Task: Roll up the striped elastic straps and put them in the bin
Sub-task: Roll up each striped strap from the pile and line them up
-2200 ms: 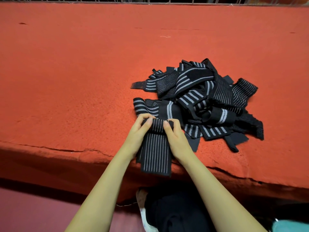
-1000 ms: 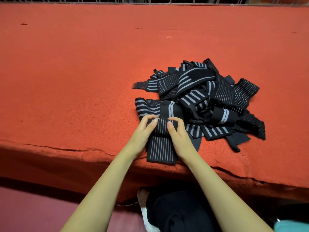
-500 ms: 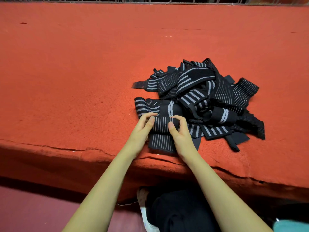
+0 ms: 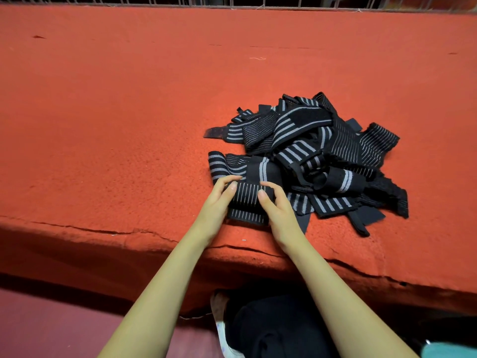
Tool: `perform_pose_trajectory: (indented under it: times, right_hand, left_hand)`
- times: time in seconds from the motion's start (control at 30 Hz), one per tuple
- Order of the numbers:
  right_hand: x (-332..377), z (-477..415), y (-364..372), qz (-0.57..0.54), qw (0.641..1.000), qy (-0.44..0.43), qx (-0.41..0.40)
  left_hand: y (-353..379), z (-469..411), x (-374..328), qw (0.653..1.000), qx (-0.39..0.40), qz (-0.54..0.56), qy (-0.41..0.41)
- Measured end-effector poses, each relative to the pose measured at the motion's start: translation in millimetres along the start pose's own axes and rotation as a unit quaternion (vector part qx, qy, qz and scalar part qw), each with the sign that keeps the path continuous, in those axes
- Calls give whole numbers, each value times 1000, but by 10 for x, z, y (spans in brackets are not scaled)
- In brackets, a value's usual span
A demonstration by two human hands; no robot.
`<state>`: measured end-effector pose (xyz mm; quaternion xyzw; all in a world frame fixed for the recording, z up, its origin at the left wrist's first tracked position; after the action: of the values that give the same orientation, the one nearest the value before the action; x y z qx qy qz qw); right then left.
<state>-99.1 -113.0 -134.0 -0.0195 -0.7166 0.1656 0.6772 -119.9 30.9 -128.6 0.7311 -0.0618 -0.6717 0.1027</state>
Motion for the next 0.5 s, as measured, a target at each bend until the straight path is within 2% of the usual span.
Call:
perform_pose_trajectory:
  times: [0.33,0.5]
  right_hand:
    - [34,-21,-5,-17,996,-2,82]
    - [55,-14,-3,-5,997,-7,73]
  left_hand:
    - [9,-43,74,998,4,-49,-42]
    - [30,-37,74,996,25,-75,-37]
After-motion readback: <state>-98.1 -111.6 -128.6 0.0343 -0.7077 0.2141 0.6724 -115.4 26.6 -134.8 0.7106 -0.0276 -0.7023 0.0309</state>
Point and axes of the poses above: each hand's wrist, its own z-axis away from the middle knuckle, its own y-axis out of the palm, x = y × z, the point moved 2 cm from there along -z, towards the middle knuckle, and after that the axes turned 10 degrees about z, right-handed, at the moved point
